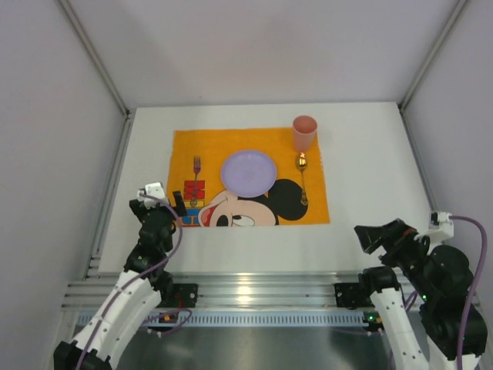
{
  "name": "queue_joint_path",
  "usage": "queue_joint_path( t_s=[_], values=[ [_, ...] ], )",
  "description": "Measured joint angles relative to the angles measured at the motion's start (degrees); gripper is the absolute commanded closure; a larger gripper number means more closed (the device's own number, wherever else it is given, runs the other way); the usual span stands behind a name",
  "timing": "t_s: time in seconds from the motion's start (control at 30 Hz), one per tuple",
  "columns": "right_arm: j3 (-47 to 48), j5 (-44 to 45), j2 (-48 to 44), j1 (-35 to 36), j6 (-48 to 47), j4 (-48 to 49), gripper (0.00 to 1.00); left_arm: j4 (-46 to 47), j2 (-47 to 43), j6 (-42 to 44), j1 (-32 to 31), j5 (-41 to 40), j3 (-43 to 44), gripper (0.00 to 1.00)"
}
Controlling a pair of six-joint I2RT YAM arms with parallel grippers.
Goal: Set the dinner table for one person
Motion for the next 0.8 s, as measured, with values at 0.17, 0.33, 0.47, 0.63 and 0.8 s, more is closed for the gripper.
queue_joint_path(
  t_s=[0.17,0.33,0.47,0.63,0.8],
  values=[
    [0.0,-1.6,0.2,0.0,0.0,1.2,0.00,17.0,16.7,1.6,0.1,0.2,-5.5,0.01],
    [0.7,-2.3,3.4,0.0,-1.1,1.6,0.00,32.3,34.2,2.0,1.1,0.1,-5.6,0.01],
    [2.0,-2.3,6.8,0.0,-2.6,1.8,0.00,42.0,42.8,1.8,2.5,0.6,-5.5,0.01],
    [2.2,-1.9,8.5,0.0,-3.8,2.1,0.00,48.9,50.9,1.4,7.7,5.0,-3.8,0.01],
    [2.1,-1.9,10.3,0.0,-5.2,3.1,0.00,53.4,56.8,1.4,13.7,12.9,0.2,0.01]
  ],
)
